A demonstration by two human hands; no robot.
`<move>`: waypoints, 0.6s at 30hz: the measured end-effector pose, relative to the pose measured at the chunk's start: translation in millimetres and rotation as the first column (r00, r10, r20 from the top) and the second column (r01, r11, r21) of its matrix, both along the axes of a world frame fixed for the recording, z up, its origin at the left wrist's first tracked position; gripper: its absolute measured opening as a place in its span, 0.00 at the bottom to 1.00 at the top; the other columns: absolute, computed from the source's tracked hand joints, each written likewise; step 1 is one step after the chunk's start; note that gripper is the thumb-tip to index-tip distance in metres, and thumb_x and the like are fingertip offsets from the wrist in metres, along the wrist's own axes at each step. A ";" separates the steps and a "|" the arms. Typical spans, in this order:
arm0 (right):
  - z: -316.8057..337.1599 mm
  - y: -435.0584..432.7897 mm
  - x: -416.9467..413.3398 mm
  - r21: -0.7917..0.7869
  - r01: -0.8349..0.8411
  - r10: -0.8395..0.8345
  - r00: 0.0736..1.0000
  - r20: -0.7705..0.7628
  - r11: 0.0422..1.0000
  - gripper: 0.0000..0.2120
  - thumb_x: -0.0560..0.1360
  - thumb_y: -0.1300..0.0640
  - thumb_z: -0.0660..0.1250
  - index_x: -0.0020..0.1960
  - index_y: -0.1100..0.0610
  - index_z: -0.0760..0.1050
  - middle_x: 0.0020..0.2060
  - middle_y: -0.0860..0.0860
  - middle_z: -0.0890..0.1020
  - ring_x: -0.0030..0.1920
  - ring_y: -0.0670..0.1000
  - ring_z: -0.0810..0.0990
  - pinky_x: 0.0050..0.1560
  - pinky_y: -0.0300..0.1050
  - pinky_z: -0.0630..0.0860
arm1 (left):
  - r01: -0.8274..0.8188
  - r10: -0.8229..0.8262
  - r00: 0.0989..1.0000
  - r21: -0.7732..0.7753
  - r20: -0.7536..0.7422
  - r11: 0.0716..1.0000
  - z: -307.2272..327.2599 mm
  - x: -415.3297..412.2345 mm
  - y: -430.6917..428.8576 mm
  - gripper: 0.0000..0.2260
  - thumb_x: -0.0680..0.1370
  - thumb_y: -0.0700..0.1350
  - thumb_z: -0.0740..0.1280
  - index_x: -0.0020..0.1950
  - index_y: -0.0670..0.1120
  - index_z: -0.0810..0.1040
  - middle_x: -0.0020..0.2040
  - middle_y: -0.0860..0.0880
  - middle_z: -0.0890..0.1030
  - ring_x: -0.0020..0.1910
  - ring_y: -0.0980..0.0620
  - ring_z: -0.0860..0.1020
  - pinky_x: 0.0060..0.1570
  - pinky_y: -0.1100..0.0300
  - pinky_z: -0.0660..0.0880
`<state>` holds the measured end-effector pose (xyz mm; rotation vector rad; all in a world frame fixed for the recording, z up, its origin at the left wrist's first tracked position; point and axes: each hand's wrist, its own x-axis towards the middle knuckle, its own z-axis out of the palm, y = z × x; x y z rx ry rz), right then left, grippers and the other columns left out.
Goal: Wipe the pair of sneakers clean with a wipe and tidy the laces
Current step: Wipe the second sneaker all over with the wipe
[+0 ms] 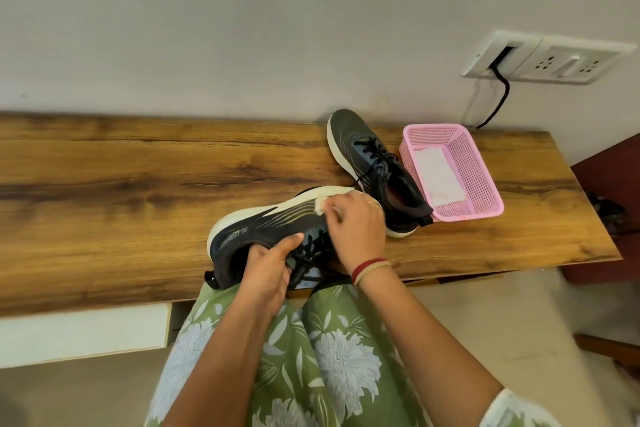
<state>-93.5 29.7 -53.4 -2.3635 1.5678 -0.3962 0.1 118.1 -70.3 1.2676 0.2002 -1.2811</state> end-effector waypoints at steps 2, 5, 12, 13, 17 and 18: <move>-1.1 -0.6 -2.2 0.000 -0.076 0.076 0.997 -0.016 0.997 0.08 0.75 0.53 0.64 0.47 0.52 0.81 0.42 0.51 0.80 0.46 0.54 0.76 0.47 0.49 0.71 | 0.006 -0.006 1.000 -0.018 0.004 1.000 -0.5 -0.7 -0.9 0.12 0.72 0.32 0.69 0.52 0.39 0.71 0.53 0.37 0.81 0.53 0.43 0.80 0.56 0.46 0.76; -4.3 -9.4 -15.5 0.039 0.215 -0.217 0.974 0.066 0.976 0.07 0.75 0.54 0.64 0.48 0.52 0.80 0.44 0.50 0.80 0.49 0.53 0.75 0.51 0.49 0.72 | 0.001 -0.001 1.000 -0.005 0.003 1.000 -2.3 -0.1 0.2 0.12 0.72 0.32 0.70 0.53 0.38 0.71 0.52 0.38 0.81 0.51 0.44 0.81 0.54 0.47 0.77; 5.1 0.4 -15.8 0.051 0.047 -0.045 0.999 -0.029 0.998 0.08 0.76 0.53 0.64 0.49 0.53 0.81 0.44 0.52 0.81 0.48 0.54 0.75 0.49 0.50 0.72 | 0.022 -0.022 0.999 -0.015 0.024 1.000 -5.1 1.0 1.4 0.20 0.72 0.33 0.70 0.62 0.32 0.71 0.53 0.38 0.81 0.50 0.44 0.81 0.45 0.54 0.80; 7.6 -9.5 -22.4 0.036 0.147 -0.146 0.989 -0.009 0.989 0.08 0.76 0.54 0.64 0.50 0.53 0.81 0.45 0.53 0.81 0.49 0.54 0.75 0.50 0.50 0.73 | 0.018 -0.018 1.000 -0.014 0.017 1.000 -3.5 0.4 1.8 0.19 0.71 0.33 0.70 0.60 0.32 0.71 0.53 0.38 0.81 0.51 0.44 0.81 0.46 0.54 0.79; 7.3 2.3 -10.5 0.112 0.174 -0.182 0.981 0.064 0.978 0.07 0.76 0.54 0.64 0.49 0.53 0.81 0.45 0.52 0.81 0.48 0.53 0.77 0.50 0.49 0.74 | 0.009 -0.009 1.000 -0.022 0.003 1.000 0.1 -0.5 1.3 0.09 0.73 0.32 0.69 0.48 0.39 0.72 0.46 0.40 0.82 0.44 0.48 0.81 0.41 0.56 0.78; 5.4 13.7 -3.7 0.142 0.097 -0.106 0.993 0.060 0.985 0.07 0.76 0.55 0.64 0.48 0.53 0.80 0.45 0.52 0.80 0.48 0.53 0.76 0.50 0.49 0.74 | 0.011 -0.011 1.000 -0.023 0.005 1.000 0.6 -0.7 1.3 0.08 0.73 0.32 0.69 0.48 0.39 0.71 0.44 0.41 0.82 0.42 0.48 0.81 0.39 0.56 0.78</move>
